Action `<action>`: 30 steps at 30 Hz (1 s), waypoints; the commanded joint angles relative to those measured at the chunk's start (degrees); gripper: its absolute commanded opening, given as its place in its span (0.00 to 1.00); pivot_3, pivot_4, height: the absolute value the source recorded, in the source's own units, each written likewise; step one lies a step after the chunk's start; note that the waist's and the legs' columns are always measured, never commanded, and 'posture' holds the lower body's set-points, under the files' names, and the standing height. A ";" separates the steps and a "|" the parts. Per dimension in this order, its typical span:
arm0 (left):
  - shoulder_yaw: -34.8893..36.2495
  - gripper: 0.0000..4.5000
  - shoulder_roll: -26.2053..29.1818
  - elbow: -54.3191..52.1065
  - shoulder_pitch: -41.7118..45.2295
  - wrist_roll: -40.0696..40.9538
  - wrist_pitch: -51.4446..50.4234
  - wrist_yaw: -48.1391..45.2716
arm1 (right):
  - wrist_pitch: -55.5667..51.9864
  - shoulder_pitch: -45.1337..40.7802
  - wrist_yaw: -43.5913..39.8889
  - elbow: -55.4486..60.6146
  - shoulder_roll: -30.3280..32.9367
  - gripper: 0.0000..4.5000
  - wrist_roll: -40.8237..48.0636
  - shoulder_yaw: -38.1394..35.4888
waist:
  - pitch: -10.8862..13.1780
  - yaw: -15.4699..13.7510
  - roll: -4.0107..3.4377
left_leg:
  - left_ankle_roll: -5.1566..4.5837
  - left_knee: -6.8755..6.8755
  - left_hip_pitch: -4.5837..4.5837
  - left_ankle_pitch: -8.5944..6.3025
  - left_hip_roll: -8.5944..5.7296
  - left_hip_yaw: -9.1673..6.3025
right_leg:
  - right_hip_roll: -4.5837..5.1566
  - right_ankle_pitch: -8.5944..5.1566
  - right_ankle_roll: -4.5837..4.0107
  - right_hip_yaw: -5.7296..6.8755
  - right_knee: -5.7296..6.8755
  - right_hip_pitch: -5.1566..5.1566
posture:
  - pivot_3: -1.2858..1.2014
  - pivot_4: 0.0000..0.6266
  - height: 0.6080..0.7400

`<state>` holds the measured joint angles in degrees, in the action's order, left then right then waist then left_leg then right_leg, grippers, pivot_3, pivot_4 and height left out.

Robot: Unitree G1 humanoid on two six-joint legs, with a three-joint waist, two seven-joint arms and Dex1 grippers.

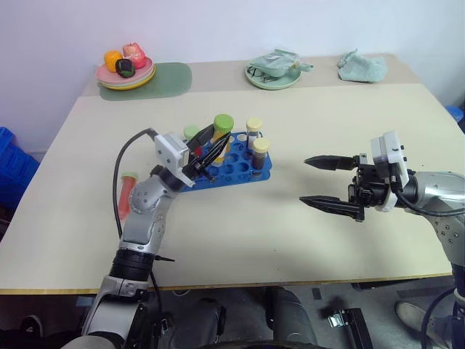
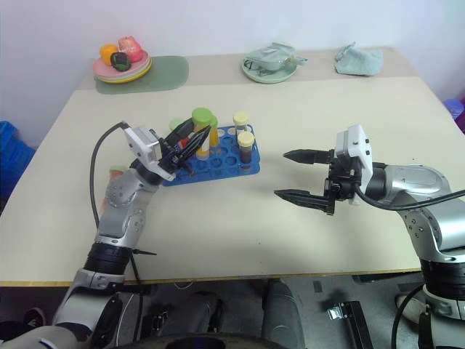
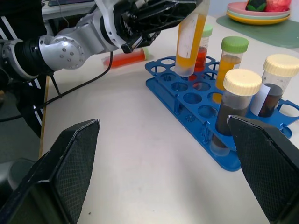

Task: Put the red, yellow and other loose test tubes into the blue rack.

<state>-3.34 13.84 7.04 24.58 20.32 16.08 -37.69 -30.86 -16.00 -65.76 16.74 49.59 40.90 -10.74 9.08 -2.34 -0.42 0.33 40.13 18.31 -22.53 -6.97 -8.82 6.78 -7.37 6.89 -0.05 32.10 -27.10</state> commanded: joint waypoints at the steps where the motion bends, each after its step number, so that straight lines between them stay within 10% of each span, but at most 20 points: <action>1: 0.62 0.18 -1.33 1.93 1.18 -1.92 3.66 -0.08 | 0.53 -0.31 0.47 2.13 0.67 1.00 0.48 -1.97 | 0.00 -0.01 0.00 | 0.00 0.00 0.00 0.00 -0.01 0.00 | 0.01 0.00 0.00 0.00 0.00 0.00 | 0.52 0.24 1.00; 30: -0.06 0.18 -8.66 12.93 4.44 -5.79 8.92 -1.77 | 3.14 1.61 -0.63 0.43 1.45 1.00 -0.64 -2.96 | -0.01 0.01 0.01 | 0.00 0.00 0.00 0.00 -0.01 0.00 | 0.00 0.01 0.02 0.00 -0.01 0.01 | 0.52 0.24 1.00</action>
<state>-3.71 4.93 20.60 28.33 14.68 23.55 -39.39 -29.10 -14.44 -65.99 16.53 50.27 40.47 -11.68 9.07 -2.33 -0.41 0.33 40.13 18.31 -22.53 -6.98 -8.82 6.78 -7.36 6.91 -0.05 32.10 -27.09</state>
